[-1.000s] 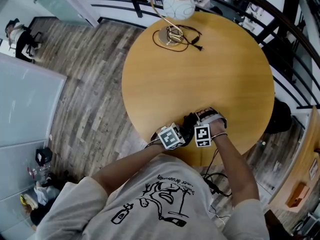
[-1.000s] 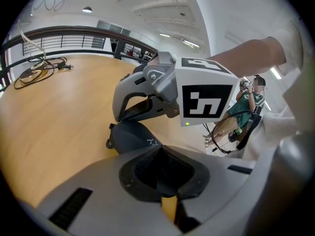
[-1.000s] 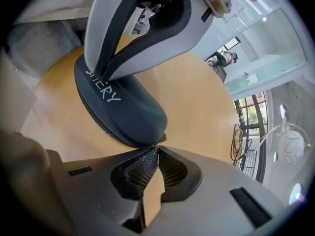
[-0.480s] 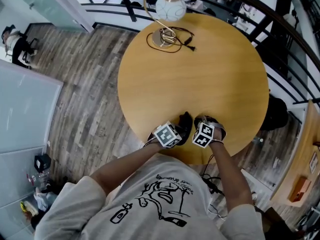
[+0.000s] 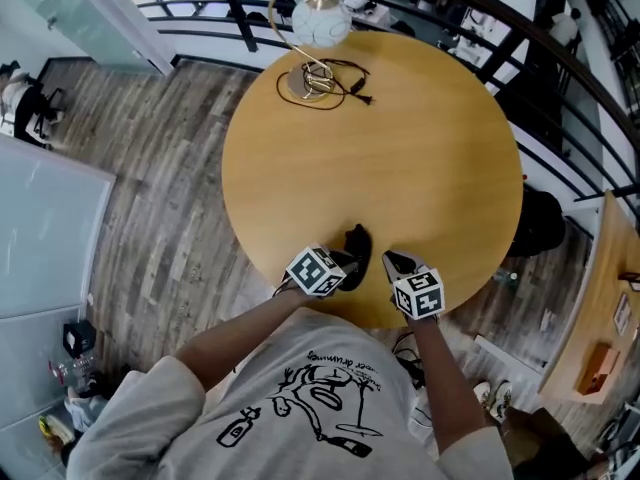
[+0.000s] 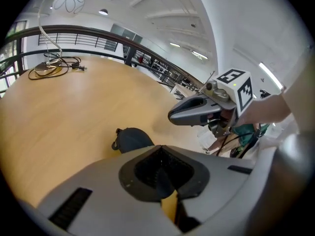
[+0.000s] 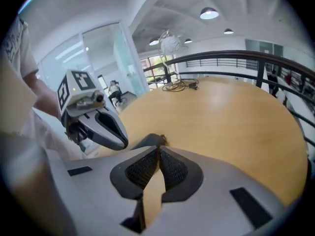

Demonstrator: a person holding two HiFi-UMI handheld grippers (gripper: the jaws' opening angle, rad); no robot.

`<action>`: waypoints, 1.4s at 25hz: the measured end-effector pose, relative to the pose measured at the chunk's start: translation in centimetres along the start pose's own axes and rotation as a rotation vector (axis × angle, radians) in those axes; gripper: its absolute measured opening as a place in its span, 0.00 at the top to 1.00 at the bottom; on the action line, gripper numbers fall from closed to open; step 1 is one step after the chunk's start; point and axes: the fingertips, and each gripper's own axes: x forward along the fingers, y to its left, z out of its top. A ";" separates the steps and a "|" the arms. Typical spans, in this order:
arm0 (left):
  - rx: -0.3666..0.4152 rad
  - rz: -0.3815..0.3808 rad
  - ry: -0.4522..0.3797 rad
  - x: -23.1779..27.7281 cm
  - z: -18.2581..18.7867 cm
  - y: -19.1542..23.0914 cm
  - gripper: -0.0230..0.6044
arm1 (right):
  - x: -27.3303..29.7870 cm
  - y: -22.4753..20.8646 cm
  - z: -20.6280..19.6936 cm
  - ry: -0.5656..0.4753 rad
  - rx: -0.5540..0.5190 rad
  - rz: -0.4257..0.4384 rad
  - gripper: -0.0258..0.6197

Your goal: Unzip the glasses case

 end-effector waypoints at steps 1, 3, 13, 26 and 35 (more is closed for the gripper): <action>-0.010 -0.001 -0.022 -0.5 0.4 -0.2 0.95 | -0.7 0.3 0.7 -0.035 0.022 -0.002 0.92; -0.033 -0.009 -0.074 -1.5 1.3 -0.8 0.95 | -2.1 1.0 1.9 -0.095 0.043 -0.009 0.92; -0.064 -0.086 -0.333 -7.5 7.5 -5.2 0.95 | -8.8 4.9 8.0 -0.309 0.160 0.025 0.92; 0.013 -0.133 -0.522 -14.9 12.6 -10.7 0.95 | -14.7 12.3 14.2 -0.435 0.091 0.109 0.92; 0.022 -0.094 -0.586 -16.7 13.3 -11.8 0.95 | -16.1 13.4 14.4 -0.452 0.090 0.117 0.92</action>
